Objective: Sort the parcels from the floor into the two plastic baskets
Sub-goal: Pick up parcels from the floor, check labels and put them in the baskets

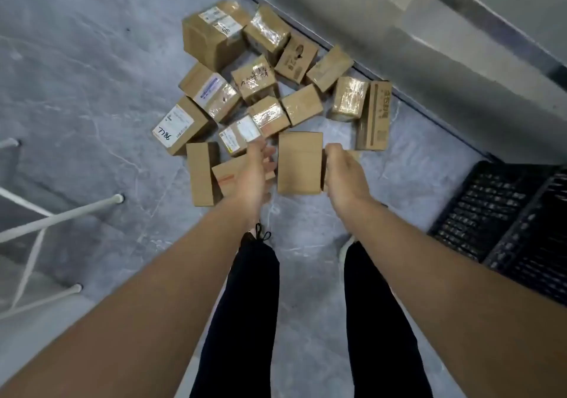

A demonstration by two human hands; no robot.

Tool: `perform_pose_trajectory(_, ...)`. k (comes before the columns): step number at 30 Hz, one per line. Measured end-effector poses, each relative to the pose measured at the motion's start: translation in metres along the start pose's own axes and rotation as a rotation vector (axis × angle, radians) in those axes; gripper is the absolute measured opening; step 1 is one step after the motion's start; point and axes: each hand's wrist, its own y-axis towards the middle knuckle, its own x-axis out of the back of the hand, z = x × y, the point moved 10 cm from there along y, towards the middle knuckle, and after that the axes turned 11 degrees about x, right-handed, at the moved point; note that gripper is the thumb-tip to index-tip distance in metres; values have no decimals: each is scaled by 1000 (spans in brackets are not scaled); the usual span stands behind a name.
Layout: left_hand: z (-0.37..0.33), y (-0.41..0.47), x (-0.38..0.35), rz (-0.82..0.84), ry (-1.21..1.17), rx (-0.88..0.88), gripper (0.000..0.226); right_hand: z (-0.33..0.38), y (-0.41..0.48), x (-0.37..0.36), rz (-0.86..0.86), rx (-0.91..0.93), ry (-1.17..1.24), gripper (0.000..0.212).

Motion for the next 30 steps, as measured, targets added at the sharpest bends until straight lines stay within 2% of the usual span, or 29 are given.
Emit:
perform_pose_trajectory(5,1,91,-18,15,43,-2,55,-61,74,-31,22,-88,-10,44)
perform_pose_trajectory(9,2,157,-18,-63,105,25,38,-113,125,-47,11,-117,-6,47)
perform_pose_trajectory(18,14,252,-8,-125,175,90,45,-177,193,-63,-54,-93,25,26)
perform_pose_trajectory(20,19,261,-11,-108,199,115,49,-185,199,-68,-53,-93,26,35)
perform_pose_trajectory(23,24,270,-12,-128,216,140,69,-196,200,-74,-60,-122,30,45)
perform_pose_trajectory(26,22,271,-14,-143,212,117,68,-197,196,-77,-69,-130,44,49)
perform_pose_trajectory(29,24,268,-16,-130,219,125,70,-192,188,-75,-108,-194,116,76)
perform_pose_trajectory(30,25,264,-16,-130,222,131,70,-192,184,-74,-119,-222,150,76)
